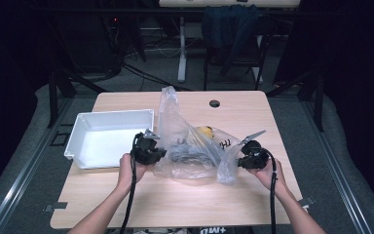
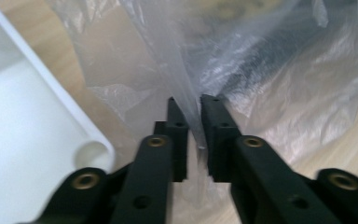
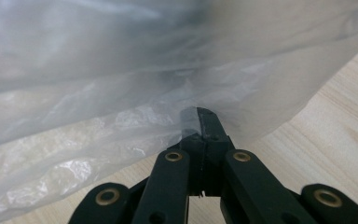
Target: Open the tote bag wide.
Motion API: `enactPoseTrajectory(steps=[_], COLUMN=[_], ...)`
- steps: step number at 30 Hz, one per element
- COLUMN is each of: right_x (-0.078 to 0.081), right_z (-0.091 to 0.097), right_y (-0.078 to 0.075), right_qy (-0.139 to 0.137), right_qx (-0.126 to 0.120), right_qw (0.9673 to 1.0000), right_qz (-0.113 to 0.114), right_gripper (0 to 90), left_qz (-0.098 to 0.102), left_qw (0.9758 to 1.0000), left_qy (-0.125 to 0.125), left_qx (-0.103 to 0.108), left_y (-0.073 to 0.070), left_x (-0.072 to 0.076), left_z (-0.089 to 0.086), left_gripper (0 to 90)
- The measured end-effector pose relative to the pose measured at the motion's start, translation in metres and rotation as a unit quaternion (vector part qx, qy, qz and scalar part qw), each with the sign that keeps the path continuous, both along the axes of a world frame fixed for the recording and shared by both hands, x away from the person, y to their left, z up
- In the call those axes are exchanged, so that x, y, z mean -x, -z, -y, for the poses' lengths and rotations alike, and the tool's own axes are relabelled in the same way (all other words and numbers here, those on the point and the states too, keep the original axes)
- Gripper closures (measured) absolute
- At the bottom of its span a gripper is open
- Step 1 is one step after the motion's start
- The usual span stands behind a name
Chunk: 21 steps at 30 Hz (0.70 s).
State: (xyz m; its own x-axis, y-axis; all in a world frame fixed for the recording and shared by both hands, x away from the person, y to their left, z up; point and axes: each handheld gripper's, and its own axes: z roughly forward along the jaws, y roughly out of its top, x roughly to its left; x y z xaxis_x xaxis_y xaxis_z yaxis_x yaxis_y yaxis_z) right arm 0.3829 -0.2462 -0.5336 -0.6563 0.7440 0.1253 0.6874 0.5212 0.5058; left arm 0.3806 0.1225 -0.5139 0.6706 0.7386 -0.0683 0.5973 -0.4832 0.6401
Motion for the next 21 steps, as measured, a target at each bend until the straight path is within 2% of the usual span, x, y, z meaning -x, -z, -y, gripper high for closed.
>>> enactPoseTrajectory(steps=[3, 6, 7, 8, 10, 14, 16, 17, 18, 19, 20, 21], right_x=[0.002, 0.002, 0.002, 0.001, 0.001, 0.0, -0.001, -0.002, -0.002, -0.002, 0.0, 0.0], right_z=[-0.001, -0.007, -0.007, -0.008, -0.008, -0.01, -0.012, -0.012, -0.012, -0.012, -0.008, -0.008], right_y=[0.001, 0.005, 0.005, 0.006, 0.006, 0.008, 0.01, 0.009, 0.008, 0.008, 0.001, 0.001], right_qy=[-0.003, -0.015, -0.02, -0.019, -0.02, -0.021, -0.016, -0.026, -0.024, -0.024, -0.03, -0.03], right_qx=[0.001, 0.016, 0.021, 0.02, 0.026, 0.033, 0.024, 0.044, 0.048, 0.048, 0.043, 0.043], right_qw=[1.0, 0.9997, 0.9995, 0.9996, 0.9994, 0.9991, 0.9995, 0.9986, 0.9985, 0.9985, 0.9986, 0.9986], right_qz=[-0.002, -0.007, -0.01, -0.011, -0.011, -0.014, -0.013, -0.014, -0.009, -0.009, -0.004, -0.004], right_gripper=[90.0, 90.0, 90.0, 90.0, 90.0, 90.0, 90.0, 86.2, 81.3, 81.3, 68.3, 68.3], left_qz=[-0.005, -0.022, -0.022, -0.033, -0.032, -0.045, -0.045, -0.045, -0.045, -0.046, -0.046, -0.043], left_qw=[0.9996, 0.9984, 0.9984, 0.9979, 0.9977, 0.9965, 0.9963, 0.9959, 0.9959, 0.9955, 0.9957, 0.9957], left_qy=[0.014, 0.022, 0.022, 0.022, 0.024, 0.026, 0.025, 0.029, 0.029, 0.031, 0.031, 0.03], left_qx=[-0.025, -0.047, -0.047, -0.052, -0.056, -0.066, -0.069, -0.072, -0.072, -0.077, -0.074, -0.076], left_y=[0.007, 0.016, 0.016, 0.019, 0.02, 0.026, 0.027, 0.029, 0.029, 0.029, 0.03, 0.031], left_x=[0.007, 0.012, 0.012, 0.013, 0.013, 0.014, 0.014, 0.013, 0.013, 0.013, 0.013, 0.013], left_z=[0.002, -0.002, -0.002, -0.004, -0.005, -0.007, -0.006, -0.005, -0.005, -0.004, -0.004, -0.004], left_gripper=[88.8, 89.8, 89.8, 89.9, 89.9, 89.8, 89.8, 89.8, 89.7, 89.7, 89.5, 89.5])
